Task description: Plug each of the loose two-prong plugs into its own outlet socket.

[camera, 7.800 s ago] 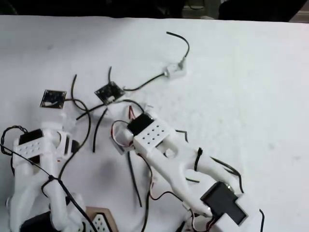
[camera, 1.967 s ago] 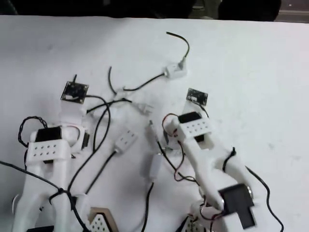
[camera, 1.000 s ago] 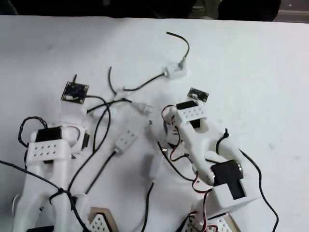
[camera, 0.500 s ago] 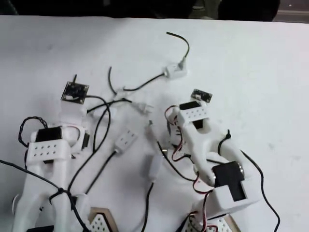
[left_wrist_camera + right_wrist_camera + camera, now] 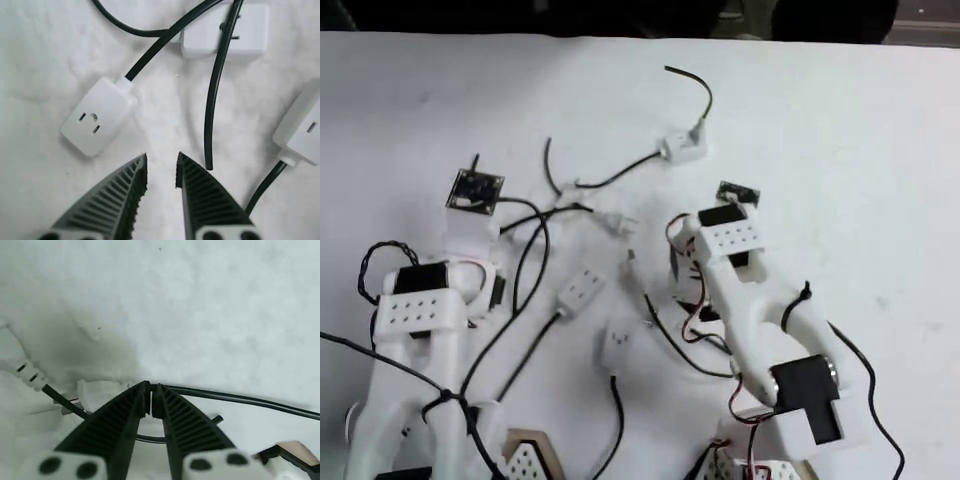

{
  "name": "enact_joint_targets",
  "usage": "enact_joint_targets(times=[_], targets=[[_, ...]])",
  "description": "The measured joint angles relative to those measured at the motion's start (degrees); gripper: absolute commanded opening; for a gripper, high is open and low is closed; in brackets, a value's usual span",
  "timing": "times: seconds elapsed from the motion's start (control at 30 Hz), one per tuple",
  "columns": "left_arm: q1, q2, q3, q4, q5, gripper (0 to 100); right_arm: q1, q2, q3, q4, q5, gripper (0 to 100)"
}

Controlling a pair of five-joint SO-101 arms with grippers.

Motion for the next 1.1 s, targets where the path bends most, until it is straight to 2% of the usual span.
enact_joint_targets(times=[0.2,0.4,0.63,0.77,1.1], targets=[[0.0,0.0,0.0,0.0,0.0,11,0.8,-0.1,0.0,1.8,3.7,2.2],[0.0,0.0,0.0,0.0,0.0,11,0.6,-0.1,0.3,1.8,4.6,14.6],[0.0,0.0,0.0,0.0,0.0,11,-8.4,-0.2,1.1,1.8,4.8,16.6],[0.0,0.0,0.8,-0.1,0.0,11,-10.9,-0.2,1.1,1.8,9.5,16.6],[0.0,0.0,1.0,-0.2,0.0,11,-10.9,-0.2,-0.6,3.4,20.0,16.6]])
